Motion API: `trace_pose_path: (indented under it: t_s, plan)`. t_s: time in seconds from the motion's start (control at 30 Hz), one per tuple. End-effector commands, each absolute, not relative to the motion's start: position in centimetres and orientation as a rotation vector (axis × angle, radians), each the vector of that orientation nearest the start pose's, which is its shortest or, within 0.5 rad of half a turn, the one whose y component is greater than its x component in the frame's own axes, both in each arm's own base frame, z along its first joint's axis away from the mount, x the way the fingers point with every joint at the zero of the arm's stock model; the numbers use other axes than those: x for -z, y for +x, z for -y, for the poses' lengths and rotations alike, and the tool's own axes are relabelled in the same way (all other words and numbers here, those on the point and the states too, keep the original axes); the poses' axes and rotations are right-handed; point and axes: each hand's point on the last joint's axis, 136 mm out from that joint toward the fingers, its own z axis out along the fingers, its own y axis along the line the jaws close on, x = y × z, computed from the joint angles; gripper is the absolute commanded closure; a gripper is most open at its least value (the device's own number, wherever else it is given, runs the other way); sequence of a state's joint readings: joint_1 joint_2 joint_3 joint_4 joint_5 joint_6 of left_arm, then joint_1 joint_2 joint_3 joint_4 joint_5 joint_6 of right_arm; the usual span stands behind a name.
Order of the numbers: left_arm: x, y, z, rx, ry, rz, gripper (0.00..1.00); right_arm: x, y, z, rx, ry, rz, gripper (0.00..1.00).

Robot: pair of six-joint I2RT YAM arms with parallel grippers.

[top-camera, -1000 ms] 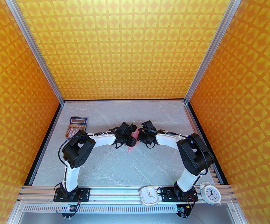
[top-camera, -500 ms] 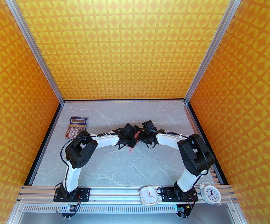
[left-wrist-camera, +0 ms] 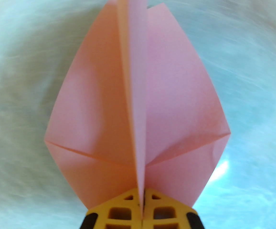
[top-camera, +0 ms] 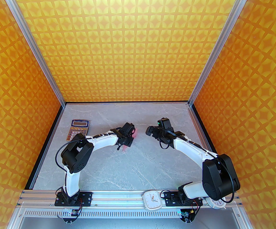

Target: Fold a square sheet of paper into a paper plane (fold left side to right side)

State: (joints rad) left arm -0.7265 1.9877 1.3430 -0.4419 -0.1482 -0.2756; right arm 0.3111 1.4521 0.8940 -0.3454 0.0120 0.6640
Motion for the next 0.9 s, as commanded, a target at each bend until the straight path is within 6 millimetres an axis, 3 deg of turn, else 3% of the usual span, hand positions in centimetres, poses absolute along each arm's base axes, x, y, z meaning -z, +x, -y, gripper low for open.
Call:
trace_pose_path:
  t_s: [0.0, 0.37, 0.5, 0.63, 0.73, 0.8, 0.87]
  plan:
    - [-3.1, 38.0, 28.2, 0.029, 0.526, -2.606, 1.00, -9.1, 35.4, -10.8, -0.342, 0.437, -2.527, 0.01]
    - [-1.0, 37.7, 28.1, 0.032, 0.484, -2.662, 0.97, -8.5, 35.9, -11.2, -0.355, 0.426, -2.546, 0.01]
    - [-0.8, 37.3, 28.3, 0.064, 0.482, -2.674, 0.90, -8.3, 36.1, -11.4, -0.362, 0.431, -2.551, 0.01]
    - [-0.5, 36.9, 28.2, 0.074, 0.480, -2.694, 0.74, -8.3, 36.3, -11.5, -0.365, 0.429, -2.552, 0.01]
    - [0.0, 36.5, 27.9, 0.062, 0.478, -2.713, 0.70, -8.2, 36.4, -11.5, -0.366, 0.432, -2.552, 0.01]
    - [0.5, 36.2, 27.7, 0.053, 0.477, -2.727, 0.60, -8.3, 36.4, -11.6, -0.368, 0.430, -2.551, 0.01]
    - [0.9, 35.9, 27.3, 0.043, 0.472, -2.741, 0.56, -8.2, 36.4, -11.5, -0.368, 0.433, -2.552, 0.01]
